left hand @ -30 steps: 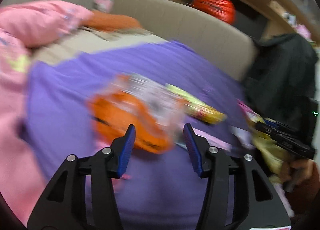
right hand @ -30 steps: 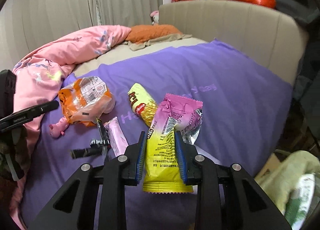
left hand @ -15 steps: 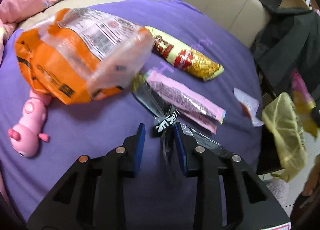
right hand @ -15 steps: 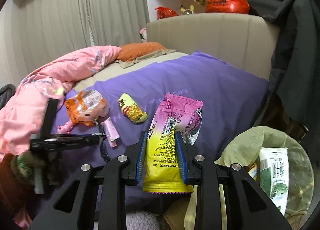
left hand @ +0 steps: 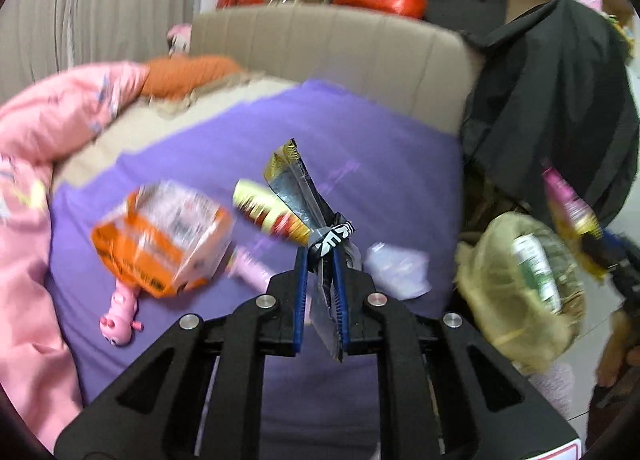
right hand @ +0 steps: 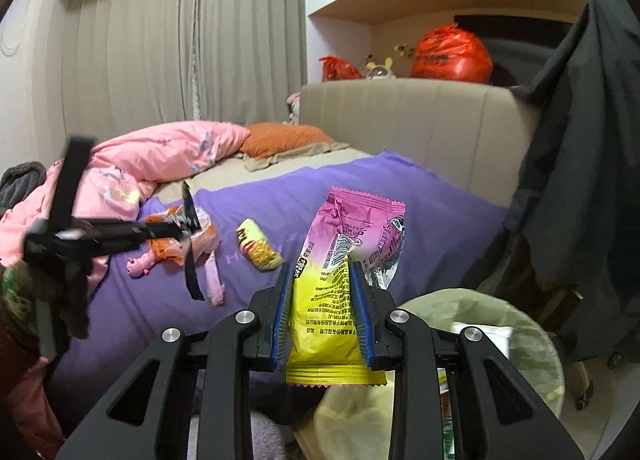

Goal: Collect trash
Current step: 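Carry the snack packet and black strap over the bin with both tools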

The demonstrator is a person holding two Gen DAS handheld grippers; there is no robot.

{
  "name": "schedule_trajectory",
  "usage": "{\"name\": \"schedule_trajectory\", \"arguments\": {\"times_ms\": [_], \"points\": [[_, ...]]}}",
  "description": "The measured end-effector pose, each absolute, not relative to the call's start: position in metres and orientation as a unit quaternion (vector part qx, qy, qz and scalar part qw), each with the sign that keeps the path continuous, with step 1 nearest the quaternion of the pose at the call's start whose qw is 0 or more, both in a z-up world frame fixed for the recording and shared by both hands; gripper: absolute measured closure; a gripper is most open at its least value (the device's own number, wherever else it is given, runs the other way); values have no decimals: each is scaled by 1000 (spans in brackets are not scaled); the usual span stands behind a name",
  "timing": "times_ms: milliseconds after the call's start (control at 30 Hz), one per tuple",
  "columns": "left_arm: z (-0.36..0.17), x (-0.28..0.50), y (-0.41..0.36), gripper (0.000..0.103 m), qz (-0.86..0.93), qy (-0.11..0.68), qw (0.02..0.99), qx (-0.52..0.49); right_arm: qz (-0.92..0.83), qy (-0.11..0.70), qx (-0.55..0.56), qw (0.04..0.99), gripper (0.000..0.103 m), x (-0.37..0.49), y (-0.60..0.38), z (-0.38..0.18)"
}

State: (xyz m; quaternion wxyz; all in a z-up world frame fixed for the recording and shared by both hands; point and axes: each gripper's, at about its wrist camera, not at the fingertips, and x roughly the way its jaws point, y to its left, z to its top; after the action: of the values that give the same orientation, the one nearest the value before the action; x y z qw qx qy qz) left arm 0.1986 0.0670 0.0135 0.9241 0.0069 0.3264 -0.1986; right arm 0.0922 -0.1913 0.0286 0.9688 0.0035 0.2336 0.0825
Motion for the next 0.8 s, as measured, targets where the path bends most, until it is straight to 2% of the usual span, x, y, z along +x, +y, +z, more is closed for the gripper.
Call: {"name": "schedule_trajectory", "arguments": {"times_ms": [167,333,800], "points": [[57,162,20,91,-230,286,930,19,62,215,27,974,75,67,-229,44],[77,130,-33,91,-274,265,924,41,40,203,40,978,75,39,-266,56],[79,77,-141,91,-343,255,899,100,2,200,65,978,75,-18,-335,42]]}}
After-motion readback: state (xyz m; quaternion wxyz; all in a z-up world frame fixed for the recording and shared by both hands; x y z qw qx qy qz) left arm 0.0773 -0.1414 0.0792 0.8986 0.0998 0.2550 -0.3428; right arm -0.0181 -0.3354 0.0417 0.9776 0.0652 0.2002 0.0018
